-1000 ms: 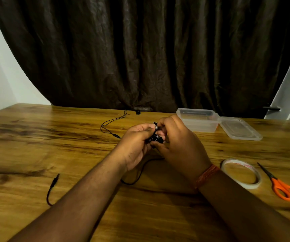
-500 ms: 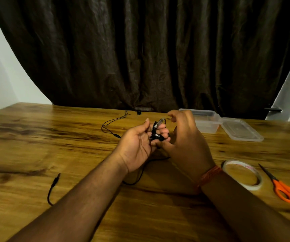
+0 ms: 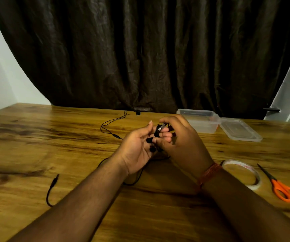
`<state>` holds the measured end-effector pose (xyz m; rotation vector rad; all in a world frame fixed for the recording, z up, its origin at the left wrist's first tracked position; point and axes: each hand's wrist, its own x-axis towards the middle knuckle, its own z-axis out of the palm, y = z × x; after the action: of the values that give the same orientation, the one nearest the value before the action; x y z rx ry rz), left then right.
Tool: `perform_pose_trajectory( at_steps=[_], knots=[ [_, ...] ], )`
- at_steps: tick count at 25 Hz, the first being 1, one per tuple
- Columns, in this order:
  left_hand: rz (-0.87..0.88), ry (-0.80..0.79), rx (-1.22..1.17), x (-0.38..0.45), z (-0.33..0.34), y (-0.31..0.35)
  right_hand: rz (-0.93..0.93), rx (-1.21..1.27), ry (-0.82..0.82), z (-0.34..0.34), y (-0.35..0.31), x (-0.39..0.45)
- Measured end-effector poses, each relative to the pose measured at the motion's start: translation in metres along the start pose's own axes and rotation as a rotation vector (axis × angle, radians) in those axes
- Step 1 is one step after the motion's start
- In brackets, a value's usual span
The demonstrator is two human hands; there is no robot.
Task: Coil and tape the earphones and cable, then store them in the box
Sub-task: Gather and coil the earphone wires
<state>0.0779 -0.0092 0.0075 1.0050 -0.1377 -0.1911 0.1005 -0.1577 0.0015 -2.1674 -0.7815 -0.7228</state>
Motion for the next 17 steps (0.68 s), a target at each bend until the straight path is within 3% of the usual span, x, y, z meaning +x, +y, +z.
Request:
perform_pose_trajectory(
  at_steps=[4,10,14,17],
  knots=[
    [0.129,0.013,0.143,-0.001,0.002,-0.001,0.042,0.148,-0.096,-0.005,-0.004,0.002],
    [0.162,-0.104,0.026,-0.005,-0.002,0.013,0.206,0.774,-0.187,-0.019,-0.008,0.006],
    [0.111,-0.172,0.014,-0.005,-0.004,0.016,0.168,0.692,-0.186,-0.021,-0.012,0.009],
    [0.067,-0.138,0.060,-0.004,-0.004,0.015,0.168,0.601,-0.171,-0.020,-0.011,0.009]
  ],
)
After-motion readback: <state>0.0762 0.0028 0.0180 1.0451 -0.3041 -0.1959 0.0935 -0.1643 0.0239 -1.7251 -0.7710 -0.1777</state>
